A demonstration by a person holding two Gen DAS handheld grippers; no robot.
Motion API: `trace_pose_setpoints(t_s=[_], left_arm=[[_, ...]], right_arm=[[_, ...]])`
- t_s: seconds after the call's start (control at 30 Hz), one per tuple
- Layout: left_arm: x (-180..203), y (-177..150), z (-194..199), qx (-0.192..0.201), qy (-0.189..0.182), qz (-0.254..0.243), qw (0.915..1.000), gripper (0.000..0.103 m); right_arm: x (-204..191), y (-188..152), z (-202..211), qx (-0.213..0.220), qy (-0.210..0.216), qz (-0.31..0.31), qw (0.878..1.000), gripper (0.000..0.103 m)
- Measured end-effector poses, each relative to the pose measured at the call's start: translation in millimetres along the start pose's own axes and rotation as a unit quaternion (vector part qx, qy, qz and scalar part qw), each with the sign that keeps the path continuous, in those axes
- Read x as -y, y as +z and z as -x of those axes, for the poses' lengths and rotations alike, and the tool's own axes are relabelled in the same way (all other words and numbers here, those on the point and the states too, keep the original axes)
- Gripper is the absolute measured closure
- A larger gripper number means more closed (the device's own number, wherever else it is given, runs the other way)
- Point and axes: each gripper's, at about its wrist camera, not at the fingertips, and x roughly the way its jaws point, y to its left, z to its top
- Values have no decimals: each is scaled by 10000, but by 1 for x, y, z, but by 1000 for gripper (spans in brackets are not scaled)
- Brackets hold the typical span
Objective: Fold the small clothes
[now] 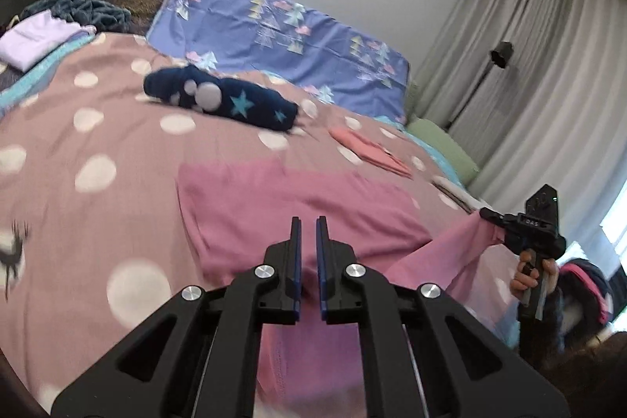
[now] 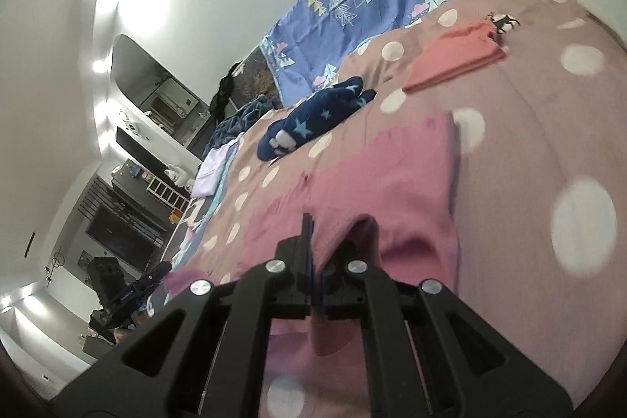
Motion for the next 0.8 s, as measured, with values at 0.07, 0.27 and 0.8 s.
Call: trace_pose_setpoints(t_s=[0.07,0.27,0.8], left_arm=[[-10,18,-23,58,120,-37,9999,97],[-52,26,-90,-369,502,381,9973,77],[-29,-20,-151,-1417,1096,-932,9794,47]], right_arm=[[8,17,-23,-24,-78,-72,9999,100],[68,49,-106,-596,-807,-673,9927,83],[18,-12,-74,-601,-2449,3064,9179,46]])
